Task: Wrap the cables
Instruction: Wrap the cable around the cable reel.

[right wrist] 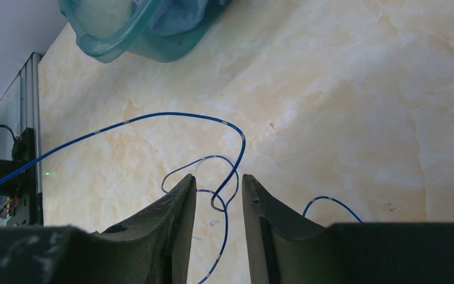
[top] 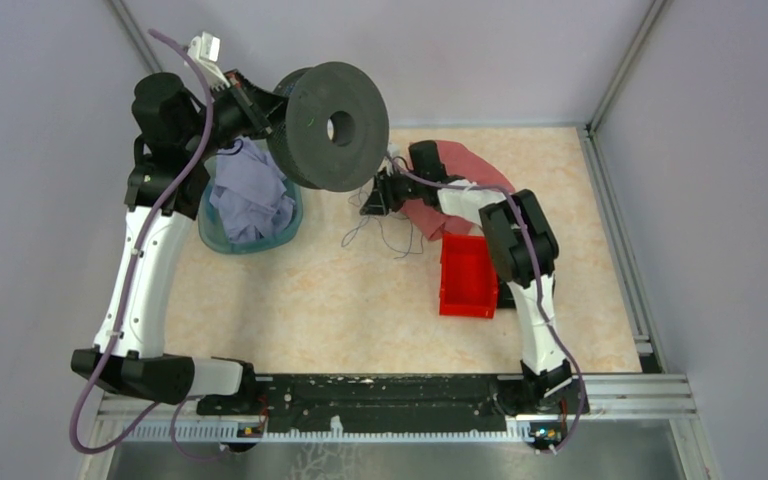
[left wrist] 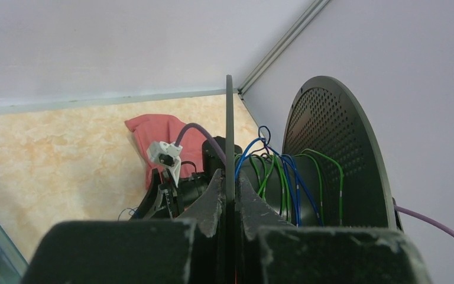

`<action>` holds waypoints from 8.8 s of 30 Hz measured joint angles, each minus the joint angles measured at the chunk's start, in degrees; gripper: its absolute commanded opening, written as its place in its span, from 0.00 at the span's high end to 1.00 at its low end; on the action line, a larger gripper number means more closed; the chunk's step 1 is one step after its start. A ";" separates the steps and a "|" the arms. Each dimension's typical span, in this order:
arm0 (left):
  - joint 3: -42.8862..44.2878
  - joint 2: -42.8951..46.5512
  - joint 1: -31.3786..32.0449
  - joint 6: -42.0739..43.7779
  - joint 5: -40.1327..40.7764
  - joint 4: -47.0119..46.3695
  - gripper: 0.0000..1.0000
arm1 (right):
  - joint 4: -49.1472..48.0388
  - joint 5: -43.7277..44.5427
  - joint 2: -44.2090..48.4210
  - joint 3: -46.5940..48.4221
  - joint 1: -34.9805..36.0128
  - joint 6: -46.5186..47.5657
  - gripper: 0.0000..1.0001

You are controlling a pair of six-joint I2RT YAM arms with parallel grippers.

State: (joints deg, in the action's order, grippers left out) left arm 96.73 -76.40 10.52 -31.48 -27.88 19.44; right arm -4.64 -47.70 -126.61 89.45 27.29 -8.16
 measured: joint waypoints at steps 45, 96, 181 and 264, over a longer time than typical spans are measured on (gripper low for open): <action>-17.46 -3.43 6.08 21.86 51.19 -11.85 1.00 | 46.05 0.52 42.27 -3.19 10.01 34.99 1.00; -32.00 2.97 18.01 38.14 31.21 -9.57 1.00 | 34.14 16.35 32.72 21.97 -13.94 10.43 1.00; -14.84 -1.51 6.34 5.22 36.52 -0.04 1.00 | 17.66 4.26 30.29 -16.31 9.53 13.60 1.00; -26.71 2.71 18.86 32.30 31.28 -5.68 1.00 | 30.45 32.46 25.31 5.66 -1.53 13.33 0.75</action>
State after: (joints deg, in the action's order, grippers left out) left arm 70.02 -73.69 29.39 0.82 3.40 13.76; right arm 25.80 -15.25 -101.30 95.11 25.76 5.17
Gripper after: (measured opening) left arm 0.036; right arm 0.229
